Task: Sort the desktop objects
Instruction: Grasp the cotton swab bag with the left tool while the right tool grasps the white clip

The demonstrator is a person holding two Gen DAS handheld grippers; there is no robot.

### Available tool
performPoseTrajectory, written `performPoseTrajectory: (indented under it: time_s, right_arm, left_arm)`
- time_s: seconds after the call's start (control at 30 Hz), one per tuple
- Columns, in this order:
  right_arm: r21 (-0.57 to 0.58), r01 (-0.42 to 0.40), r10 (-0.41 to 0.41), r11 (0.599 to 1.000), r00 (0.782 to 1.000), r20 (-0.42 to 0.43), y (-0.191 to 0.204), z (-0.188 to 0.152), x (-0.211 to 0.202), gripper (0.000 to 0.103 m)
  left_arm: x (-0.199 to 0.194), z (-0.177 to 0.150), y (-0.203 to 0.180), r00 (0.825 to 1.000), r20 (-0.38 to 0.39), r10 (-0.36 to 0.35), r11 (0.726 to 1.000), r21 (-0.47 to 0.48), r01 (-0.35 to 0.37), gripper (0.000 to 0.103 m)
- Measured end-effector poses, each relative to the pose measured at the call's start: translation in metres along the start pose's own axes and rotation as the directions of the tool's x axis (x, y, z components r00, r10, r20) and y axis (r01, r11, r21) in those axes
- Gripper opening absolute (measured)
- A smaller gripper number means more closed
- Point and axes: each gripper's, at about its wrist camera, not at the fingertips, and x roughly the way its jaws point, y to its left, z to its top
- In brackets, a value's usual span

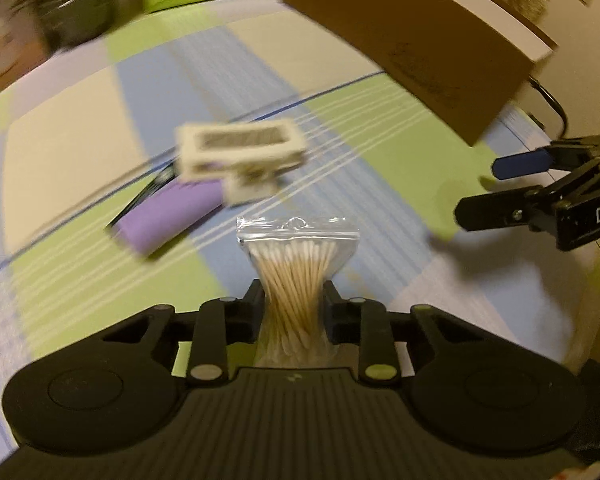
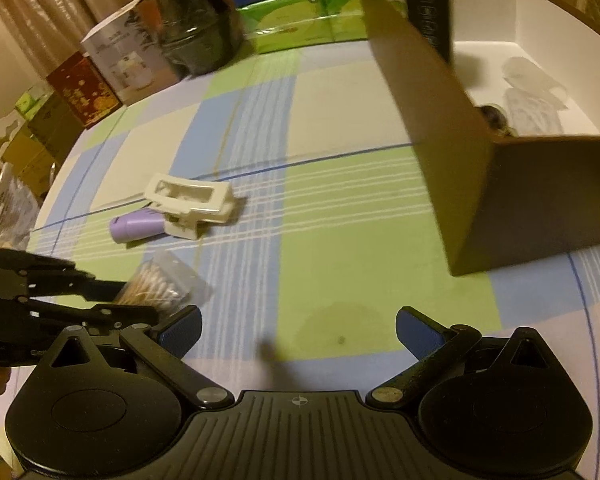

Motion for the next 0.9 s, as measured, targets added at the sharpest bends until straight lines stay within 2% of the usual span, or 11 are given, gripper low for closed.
performPoseTrajectory:
  time_s: [0.13, 0.23, 0.4, 0.5, 0.6, 0.9]
  right_arm:
    - [-0.036, -0.034, 0.034, 0.999, 0.999, 0.006, 0.014, 0.006, 0.009, 0.101]
    - [-0.068, -0.06, 0.061, 0.996, 0.998, 0.023, 0.027, 0.014, 0.019, 0.101]
    - [-0.101, -0.098, 0.104, 0.99, 0.993, 0.055, 0.053, 0.032, 0.041, 0.101]
    - [-0.095, -0.104, 0.111, 0.99, 0.991, 0.074, 0.065, 0.041, 0.055, 0.101]
    - [-0.081, -0.09, 0.096, 0.993, 0.992, 0.085, 0.076, 0.047, 0.07, 0.101]
    - [0.032, -0.038, 0.034, 0.999, 0.994, 0.102, 0.087, 0.061, 0.101, 0.101]
  left_arm:
    - [-0.016, -0.021, 0.027, 0.998, 0.002, 0.056, 0.992, -0.114, -0.056, 0.024]
    - [-0.026, -0.034, 0.046, 0.993, -0.004, 0.117, 0.976, -0.185, -0.116, 0.024]
    - [-0.036, -0.047, 0.079, 0.978, -0.01, 0.21, 0.925, -0.321, -0.202, 0.024]
    - [-0.037, -0.047, 0.095, 0.971, -0.012, 0.241, 0.895, -0.384, -0.227, 0.024]
    - [-0.037, -0.045, 0.102, 0.966, -0.011, 0.257, 0.881, -0.408, -0.239, 0.024]
    - [-0.032, -0.035, 0.114, 0.963, -0.009, 0.27, 0.875, -0.415, -0.25, 0.025]
